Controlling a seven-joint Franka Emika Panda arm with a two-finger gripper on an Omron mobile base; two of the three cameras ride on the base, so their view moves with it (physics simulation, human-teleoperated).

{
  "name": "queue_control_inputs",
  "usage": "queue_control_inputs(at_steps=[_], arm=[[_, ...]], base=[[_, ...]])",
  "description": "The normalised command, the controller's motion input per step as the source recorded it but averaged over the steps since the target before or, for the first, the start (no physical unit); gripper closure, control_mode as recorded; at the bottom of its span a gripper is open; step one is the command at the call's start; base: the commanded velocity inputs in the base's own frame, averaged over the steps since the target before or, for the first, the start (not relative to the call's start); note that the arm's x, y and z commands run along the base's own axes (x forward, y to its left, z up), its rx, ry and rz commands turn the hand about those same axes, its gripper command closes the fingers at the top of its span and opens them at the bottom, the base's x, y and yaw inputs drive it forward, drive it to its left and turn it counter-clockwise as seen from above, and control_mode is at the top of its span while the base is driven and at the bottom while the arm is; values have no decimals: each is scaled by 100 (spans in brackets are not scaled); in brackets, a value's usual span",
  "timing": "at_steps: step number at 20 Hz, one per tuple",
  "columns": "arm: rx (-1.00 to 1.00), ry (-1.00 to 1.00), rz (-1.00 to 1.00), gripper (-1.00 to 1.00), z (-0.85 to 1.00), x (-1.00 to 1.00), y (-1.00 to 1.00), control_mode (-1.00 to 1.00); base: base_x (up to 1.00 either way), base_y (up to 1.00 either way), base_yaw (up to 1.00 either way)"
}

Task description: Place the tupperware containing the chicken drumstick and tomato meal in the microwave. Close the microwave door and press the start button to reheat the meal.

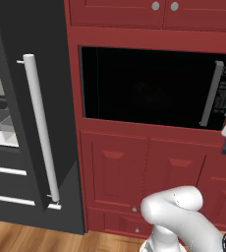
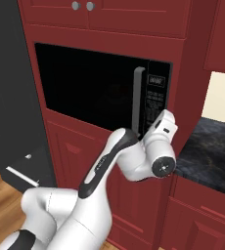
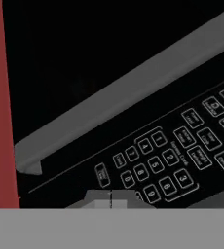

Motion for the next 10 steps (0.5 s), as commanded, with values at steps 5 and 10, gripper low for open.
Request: queue_control_inputs(at_steps=[5, 10], arm=[[-3, 0, -6, 100, -16, 34, 0, -100], [0, -2, -7, 100, -11, 29, -4, -100]], base=[[0, 0, 0], [0, 0, 0]])
